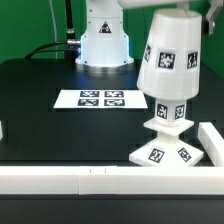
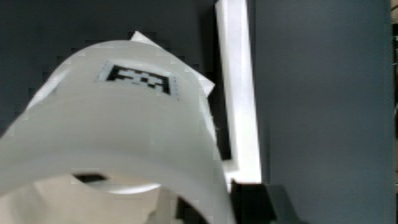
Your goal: Assemble lamp
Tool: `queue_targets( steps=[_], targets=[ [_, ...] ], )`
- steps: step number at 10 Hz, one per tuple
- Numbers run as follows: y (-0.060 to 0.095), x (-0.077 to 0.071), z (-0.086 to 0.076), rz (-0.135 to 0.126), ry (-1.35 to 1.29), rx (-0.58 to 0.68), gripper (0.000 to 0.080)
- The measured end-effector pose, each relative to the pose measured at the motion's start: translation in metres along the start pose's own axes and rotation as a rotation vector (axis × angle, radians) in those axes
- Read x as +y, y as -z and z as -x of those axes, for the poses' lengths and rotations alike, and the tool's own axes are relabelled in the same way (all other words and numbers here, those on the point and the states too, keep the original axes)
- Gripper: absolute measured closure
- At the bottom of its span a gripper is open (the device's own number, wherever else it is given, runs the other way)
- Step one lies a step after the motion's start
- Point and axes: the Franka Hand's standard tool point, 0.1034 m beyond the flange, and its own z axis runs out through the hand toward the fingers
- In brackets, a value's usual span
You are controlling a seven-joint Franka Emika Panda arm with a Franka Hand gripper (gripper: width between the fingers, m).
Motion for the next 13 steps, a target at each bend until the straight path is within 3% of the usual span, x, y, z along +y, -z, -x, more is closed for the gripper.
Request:
queue_targets(
  steps=[2, 6, 7, 8, 9, 10, 11, 12, 13],
  targets=[
    [-0.011, 0.004, -0.001, 0.004, -0.002, 0.0, 0.0755],
    [-0.008, 0.016, -0.002, 0.004, 0.003, -0.004, 0.0751],
    [-0.009, 0.018, -0.002, 0.005, 0.001, -0.005, 0.0548],
    [-0.008, 0.02, -0.002, 0.005, 0.002, -0.005, 0.0548],
    [-0.007, 0.022, -0.002, 0.004, 0.008, -0.004, 0.0348],
    [-0.006, 0.024, -0.002, 0.004, 0.009, -0.002, 0.0211],
    [-0.001, 0.026, 0.002, 0.006, 0.008, -0.022, 0.0211],
    [0.008, 0.026, 0.008, 0.013, 0.007, -0.058, 0.0123],
    [0.018, 0.023, 0.011, 0.03, 0.011, -0.087, 0.0106]
  ],
)
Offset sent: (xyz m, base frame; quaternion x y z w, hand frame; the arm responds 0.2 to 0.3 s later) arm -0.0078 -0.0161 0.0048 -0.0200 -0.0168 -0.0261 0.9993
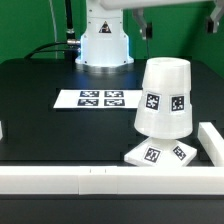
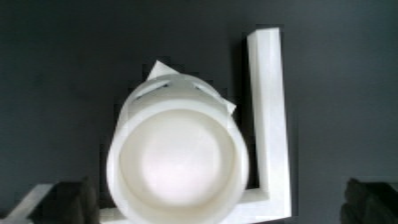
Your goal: Assemble lamp
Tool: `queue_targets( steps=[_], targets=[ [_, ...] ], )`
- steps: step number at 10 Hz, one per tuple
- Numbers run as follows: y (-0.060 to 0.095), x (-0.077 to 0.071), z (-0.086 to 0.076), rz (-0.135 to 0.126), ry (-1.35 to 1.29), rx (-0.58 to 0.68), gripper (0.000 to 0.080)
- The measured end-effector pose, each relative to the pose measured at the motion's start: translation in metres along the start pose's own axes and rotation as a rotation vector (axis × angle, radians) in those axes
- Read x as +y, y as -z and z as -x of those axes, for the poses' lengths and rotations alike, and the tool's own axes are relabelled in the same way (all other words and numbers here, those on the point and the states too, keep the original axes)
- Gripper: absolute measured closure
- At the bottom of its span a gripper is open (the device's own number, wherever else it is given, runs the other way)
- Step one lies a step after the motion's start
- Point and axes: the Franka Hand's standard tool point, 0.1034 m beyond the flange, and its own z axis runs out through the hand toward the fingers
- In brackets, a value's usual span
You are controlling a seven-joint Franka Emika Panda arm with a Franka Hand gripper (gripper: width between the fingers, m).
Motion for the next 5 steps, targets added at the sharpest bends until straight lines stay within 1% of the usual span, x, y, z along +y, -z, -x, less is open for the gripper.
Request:
queue_targets(
  steps=[1, 2, 5],
  targets=[
    [0.0076, -0.0046, 0.0016, 0.027, -0.014, -0.016, 0.0101],
    [0.0094, -0.009, 0.0013, 0.03, -0.017, -0.013, 0.0101],
    [0.0086, -0.0076, 0.0013, 0.03, -0.018, -0.015, 0.01]
  ],
)
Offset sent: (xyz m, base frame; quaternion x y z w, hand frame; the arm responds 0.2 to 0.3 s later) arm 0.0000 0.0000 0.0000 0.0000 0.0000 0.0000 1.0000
